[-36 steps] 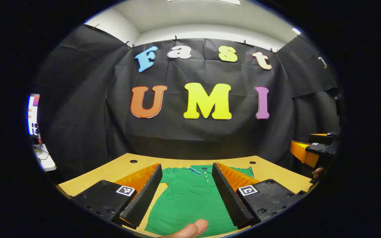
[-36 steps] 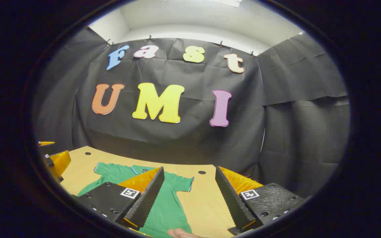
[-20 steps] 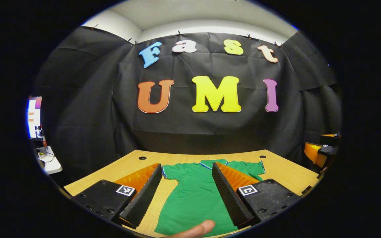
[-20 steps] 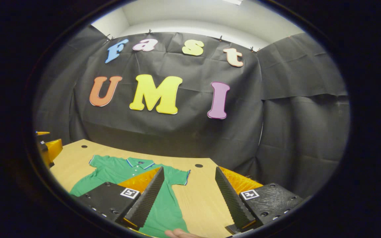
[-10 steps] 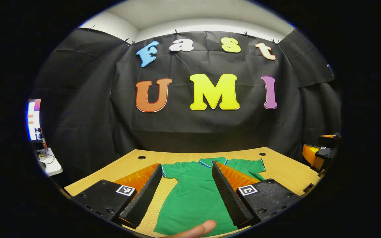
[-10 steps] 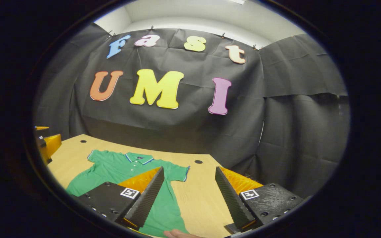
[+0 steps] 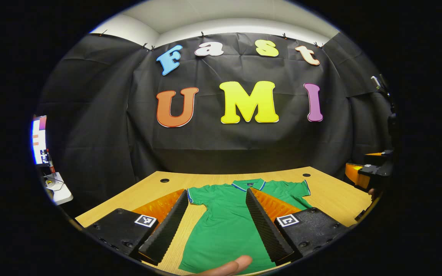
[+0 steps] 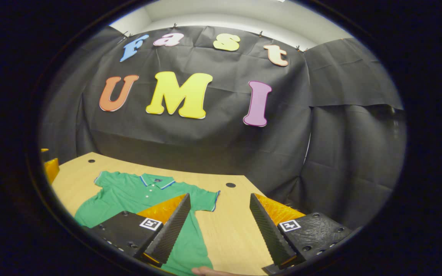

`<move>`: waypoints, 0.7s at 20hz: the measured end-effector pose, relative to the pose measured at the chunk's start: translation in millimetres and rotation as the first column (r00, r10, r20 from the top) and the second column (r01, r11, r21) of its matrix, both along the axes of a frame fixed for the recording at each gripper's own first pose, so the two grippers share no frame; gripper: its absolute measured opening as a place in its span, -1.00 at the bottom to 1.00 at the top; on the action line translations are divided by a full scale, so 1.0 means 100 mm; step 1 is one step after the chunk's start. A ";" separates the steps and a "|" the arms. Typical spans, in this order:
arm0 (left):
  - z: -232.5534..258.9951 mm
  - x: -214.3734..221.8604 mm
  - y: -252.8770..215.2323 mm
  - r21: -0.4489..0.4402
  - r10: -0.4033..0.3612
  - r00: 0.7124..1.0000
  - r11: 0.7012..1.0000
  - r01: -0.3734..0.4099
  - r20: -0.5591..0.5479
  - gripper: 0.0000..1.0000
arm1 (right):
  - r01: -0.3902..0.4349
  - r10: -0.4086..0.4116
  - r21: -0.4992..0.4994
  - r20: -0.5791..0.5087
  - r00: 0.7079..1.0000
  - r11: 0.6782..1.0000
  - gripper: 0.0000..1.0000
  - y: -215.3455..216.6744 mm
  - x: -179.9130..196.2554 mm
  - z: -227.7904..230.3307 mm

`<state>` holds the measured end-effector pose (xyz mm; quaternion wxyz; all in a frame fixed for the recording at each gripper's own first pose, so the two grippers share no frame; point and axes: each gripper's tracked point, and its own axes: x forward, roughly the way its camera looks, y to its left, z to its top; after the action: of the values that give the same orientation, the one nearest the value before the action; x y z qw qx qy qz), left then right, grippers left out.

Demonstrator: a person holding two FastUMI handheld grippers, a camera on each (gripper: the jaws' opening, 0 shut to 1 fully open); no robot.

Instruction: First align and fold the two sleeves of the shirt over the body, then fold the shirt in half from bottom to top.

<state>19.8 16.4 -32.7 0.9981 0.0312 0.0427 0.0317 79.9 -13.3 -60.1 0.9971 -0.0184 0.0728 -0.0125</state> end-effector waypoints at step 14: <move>-0.40 0.24 0.04 -0.005 0.021 0.995 1.000 -0.021 -0.096 0.95 | 0.057 0.007 0.133 -0.439 0.898 0.989 0.83 0.06 2.35 -1.55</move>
<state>44.0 20.8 -72.4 0.9946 0.0294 0.0910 0.0407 314.5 -7.6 -215.4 0.9536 0.0516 0.2963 -0.0157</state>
